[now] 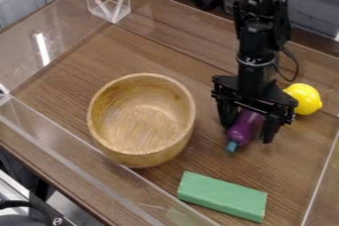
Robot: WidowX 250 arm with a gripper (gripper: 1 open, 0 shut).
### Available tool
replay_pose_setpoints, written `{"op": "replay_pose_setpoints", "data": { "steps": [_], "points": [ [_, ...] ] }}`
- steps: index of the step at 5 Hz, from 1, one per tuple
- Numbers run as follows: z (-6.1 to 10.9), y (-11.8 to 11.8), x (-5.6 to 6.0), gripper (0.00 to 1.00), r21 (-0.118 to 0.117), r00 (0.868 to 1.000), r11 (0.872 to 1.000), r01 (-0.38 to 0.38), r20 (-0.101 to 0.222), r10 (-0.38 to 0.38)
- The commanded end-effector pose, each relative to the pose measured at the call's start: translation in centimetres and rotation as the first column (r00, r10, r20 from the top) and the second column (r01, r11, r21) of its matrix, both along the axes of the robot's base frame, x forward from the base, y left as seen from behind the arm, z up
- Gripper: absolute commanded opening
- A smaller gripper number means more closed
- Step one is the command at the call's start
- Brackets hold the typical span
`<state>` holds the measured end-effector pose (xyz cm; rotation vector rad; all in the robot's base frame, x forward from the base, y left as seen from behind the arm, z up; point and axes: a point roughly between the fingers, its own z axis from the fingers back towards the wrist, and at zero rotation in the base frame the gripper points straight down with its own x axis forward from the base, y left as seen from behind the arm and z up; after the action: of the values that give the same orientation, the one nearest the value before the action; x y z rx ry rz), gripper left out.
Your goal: Put the purple eggplant in the brown bowl
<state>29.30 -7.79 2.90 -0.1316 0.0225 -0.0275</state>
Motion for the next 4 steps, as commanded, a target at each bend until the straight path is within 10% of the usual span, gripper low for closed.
{"op": "replay_pose_setpoints", "data": {
  "steps": [1,4],
  "points": [
    [1.4,0.1,0.9,0.00,-0.015,0.998,1.000,-0.014,0.053,0.014],
    [2.9,1.0,-0.1,0.00,-0.005,0.999,1.000,-0.028,0.035,0.028]
  ]
}}
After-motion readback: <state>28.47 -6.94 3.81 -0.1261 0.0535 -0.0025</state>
